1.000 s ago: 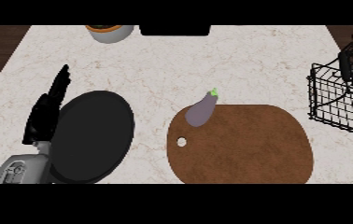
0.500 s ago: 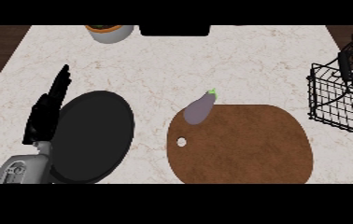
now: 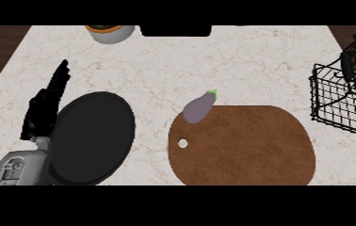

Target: Pick the bell pepper from the cutting board and place it in the tiered basket

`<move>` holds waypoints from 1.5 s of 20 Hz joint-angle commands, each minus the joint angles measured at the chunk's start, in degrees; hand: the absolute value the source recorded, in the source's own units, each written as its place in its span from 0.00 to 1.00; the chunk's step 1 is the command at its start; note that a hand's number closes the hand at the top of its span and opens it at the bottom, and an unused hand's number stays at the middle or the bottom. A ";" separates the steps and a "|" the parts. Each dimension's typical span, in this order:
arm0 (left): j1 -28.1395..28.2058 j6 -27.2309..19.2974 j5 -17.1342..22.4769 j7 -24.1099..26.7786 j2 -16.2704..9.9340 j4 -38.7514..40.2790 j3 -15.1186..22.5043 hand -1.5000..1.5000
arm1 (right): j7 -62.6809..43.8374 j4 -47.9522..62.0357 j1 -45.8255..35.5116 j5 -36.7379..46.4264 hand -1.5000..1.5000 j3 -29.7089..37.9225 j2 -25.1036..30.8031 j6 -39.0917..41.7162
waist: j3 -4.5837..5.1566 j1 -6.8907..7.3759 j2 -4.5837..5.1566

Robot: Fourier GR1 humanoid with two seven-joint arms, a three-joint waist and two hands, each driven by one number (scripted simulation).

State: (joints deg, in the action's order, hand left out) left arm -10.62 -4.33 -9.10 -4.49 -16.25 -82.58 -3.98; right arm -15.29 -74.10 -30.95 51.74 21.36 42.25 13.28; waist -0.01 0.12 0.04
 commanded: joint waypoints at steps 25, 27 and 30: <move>1.02 0.04 -1.13 0.20 1.90 -0.60 -1.82 0.50 | -6.87 0.94 2.05 -23.95 0.00 24.79 5.65 1.40 | 0.04 -0.95 -0.26; 2.31 1.77 -0.33 -1.35 0.39 -2.73 -2.47 0.50 | -10.92 -4.06 6.03 -26.21 0.00 27.22 3.48 3.08 | 0.05 -1.04 -0.41; 4.38 -0.29 -1.84 3.57 2.69 -0.34 -1.37 0.50 | -8.56 -1.63 11.14 -32.41 0.00 34.91 8.44 10.56 | 0.04 -1.67 -0.41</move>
State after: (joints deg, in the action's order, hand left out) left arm -7.64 -4.30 -10.87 -3.05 -14.24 -83.51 -5.26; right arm -21.73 -74.94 -23.80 25.12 49.66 46.67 16.65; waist 0.03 -1.10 -0.29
